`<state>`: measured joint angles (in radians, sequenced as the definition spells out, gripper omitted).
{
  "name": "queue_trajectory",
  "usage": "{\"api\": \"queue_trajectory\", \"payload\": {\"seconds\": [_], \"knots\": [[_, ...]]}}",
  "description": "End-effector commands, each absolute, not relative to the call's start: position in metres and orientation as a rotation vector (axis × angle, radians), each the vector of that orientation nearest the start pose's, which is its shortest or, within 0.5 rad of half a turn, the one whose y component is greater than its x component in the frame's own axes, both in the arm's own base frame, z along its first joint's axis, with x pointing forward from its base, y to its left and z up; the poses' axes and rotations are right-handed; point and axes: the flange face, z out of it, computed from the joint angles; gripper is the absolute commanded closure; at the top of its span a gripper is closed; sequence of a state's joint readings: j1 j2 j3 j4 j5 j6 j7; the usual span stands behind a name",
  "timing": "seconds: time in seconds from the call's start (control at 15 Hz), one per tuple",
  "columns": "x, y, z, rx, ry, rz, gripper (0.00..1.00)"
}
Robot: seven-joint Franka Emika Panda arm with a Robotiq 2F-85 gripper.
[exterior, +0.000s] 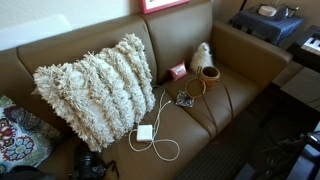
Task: Move the brown bag to the left
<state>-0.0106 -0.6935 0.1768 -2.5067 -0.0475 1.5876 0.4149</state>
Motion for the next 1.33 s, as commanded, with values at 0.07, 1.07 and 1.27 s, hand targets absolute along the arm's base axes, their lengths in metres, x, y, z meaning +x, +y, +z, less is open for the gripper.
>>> {"api": "queue_trajectory", "payload": {"seconds": [0.07,1.07,1.27], "knots": [[0.313,0.053,0.491,-3.226,0.811,0.240,0.00],[0.371,-0.093,0.575,-2.973,1.483,0.000,0.00],[0.382,-0.102,0.580,-2.952,1.507,-0.001,0.00]]}}
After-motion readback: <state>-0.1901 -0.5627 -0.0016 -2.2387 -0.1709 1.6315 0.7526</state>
